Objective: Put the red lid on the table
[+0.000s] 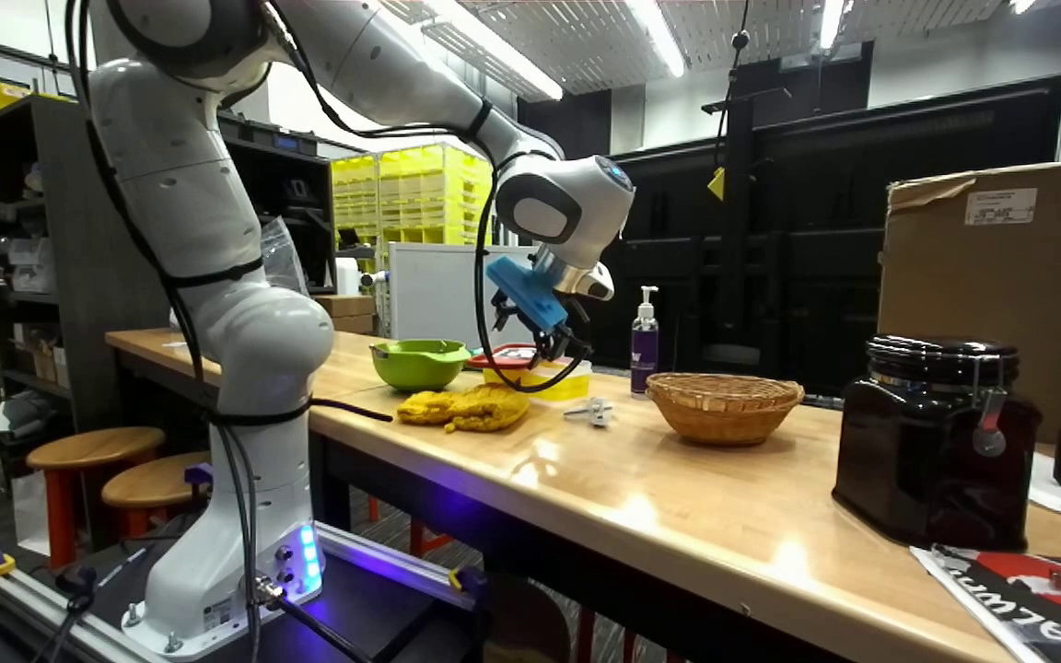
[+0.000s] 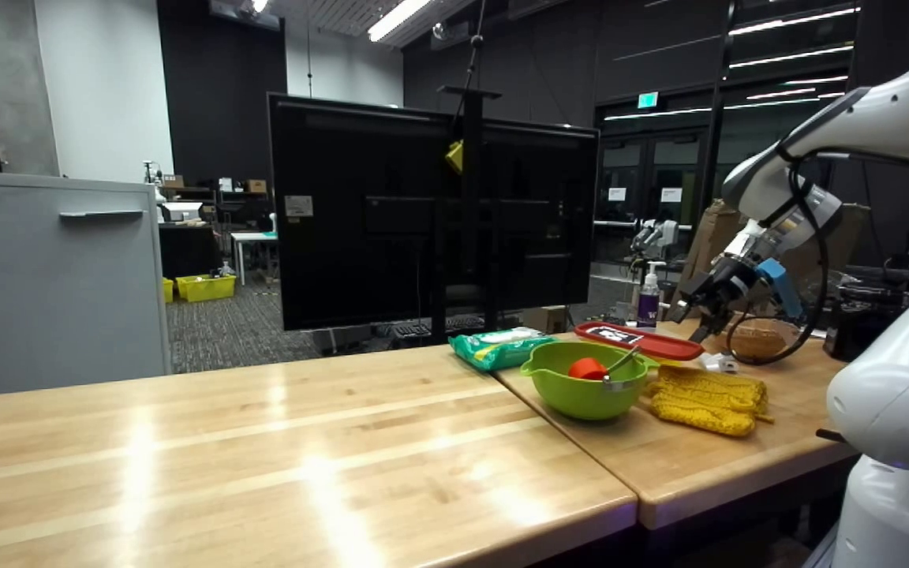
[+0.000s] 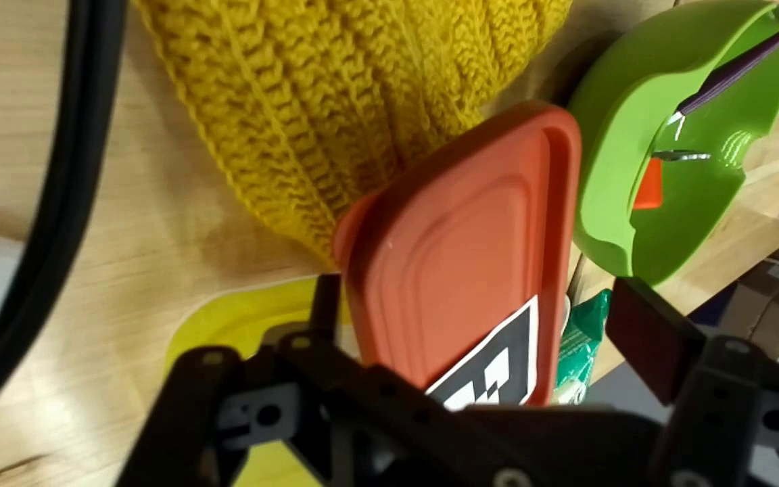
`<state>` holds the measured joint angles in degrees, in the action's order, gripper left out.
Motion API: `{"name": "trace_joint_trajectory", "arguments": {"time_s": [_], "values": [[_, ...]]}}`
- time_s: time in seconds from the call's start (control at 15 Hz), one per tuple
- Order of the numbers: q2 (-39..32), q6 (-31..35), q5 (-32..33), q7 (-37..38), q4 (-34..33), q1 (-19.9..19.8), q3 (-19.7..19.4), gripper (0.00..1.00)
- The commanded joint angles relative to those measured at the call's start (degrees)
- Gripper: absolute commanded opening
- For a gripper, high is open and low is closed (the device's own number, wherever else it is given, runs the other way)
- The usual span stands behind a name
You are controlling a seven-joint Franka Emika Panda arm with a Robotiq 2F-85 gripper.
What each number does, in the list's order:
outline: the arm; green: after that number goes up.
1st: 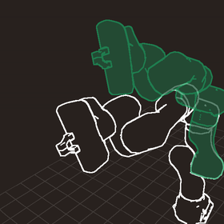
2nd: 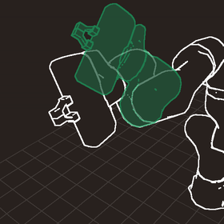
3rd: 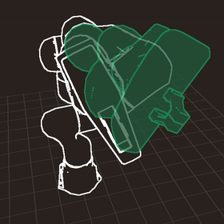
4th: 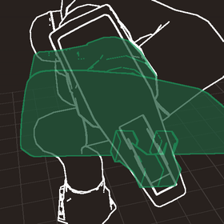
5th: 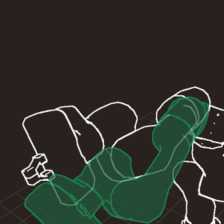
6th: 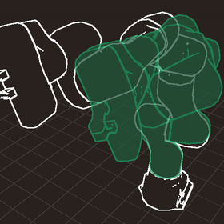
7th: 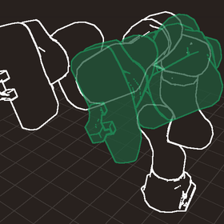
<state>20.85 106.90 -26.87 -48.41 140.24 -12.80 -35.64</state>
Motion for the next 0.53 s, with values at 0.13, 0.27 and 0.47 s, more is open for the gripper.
{"name": "trace_joint_trajectory", "arguments": {"time_s": [0.13, 0.27, 0.47], "values": [[-6.6, -1.2, -5.4, -5.8, -3.3, -0.6, 0.0, 1.00], [-8.4, -2.4, -6.7, -7.1, -4.2, -1.1, 0.1, 1.00], [-10.6, -4.4, -8.2, -8.8, -5.4, -2.2, 0.4, 1.00]]}}
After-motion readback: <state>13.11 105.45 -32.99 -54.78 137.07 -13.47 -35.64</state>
